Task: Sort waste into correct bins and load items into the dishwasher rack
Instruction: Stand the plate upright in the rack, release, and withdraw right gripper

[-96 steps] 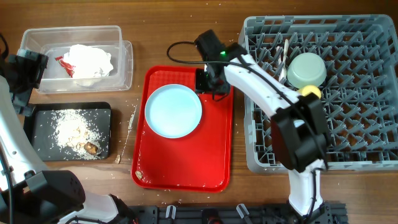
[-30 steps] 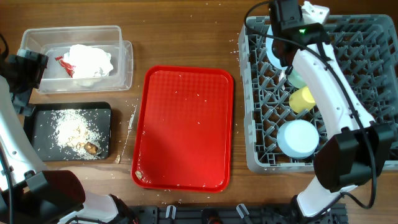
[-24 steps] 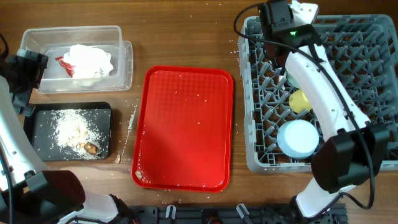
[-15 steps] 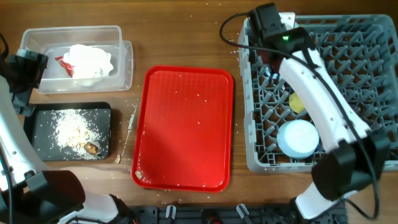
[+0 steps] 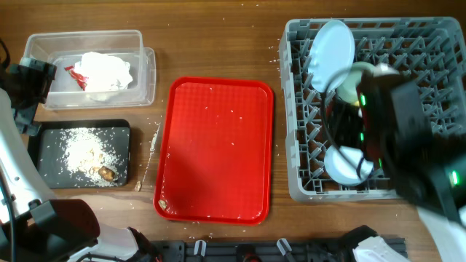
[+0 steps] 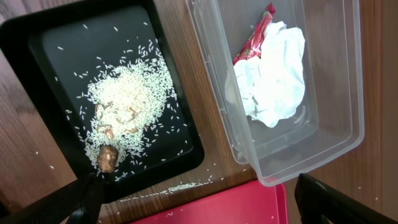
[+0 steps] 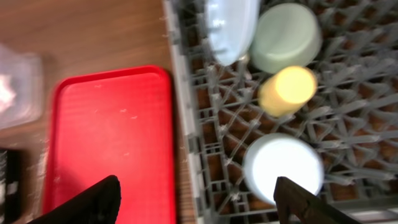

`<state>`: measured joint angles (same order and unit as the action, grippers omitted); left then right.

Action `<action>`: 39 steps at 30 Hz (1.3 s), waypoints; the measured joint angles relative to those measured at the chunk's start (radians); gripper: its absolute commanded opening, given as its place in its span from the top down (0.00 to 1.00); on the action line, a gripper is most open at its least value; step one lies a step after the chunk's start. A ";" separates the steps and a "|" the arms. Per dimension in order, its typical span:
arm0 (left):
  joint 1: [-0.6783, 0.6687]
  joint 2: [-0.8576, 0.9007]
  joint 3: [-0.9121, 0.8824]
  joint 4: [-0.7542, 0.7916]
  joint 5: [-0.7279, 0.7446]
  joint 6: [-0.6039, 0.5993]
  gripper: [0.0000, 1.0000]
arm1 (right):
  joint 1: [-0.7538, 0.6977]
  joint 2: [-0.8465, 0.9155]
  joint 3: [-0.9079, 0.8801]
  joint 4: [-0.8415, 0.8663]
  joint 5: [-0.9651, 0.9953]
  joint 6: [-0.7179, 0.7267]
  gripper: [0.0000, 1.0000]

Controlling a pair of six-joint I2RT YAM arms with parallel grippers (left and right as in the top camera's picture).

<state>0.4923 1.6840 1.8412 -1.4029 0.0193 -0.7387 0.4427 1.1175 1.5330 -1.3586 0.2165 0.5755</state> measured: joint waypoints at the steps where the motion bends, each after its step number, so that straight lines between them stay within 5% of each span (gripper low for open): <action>1: 0.000 0.000 0.000 0.000 0.000 0.000 0.00 | 0.027 -0.062 -0.053 0.010 -0.005 0.019 0.00; 8: 0.000 0.000 0.000 0.000 0.000 0.000 0.00 | 0.055 -0.250 -0.328 0.038 -0.011 0.267 0.00; 16: 0.000 0.000 0.000 0.000 0.000 0.000 0.00 | 0.055 -0.212 -0.349 0.020 -0.011 0.343 0.00; 27: 0.000 0.000 0.000 -0.001 0.000 0.000 0.00 | 0.013 -0.285 -0.410 0.300 -0.060 0.019 0.00; 32: 0.000 0.000 0.000 0.000 0.000 0.000 0.00 | -0.126 -0.460 -0.649 0.654 -0.185 -0.194 0.01; 39: 0.000 0.000 0.000 0.000 0.000 0.000 0.00 | -0.280 -0.739 -1.093 1.082 -0.276 -0.311 0.00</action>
<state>0.4919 1.6840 1.8416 -1.4033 0.0193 -0.7391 0.1631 0.3786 0.4400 -0.2768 -0.0597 0.2646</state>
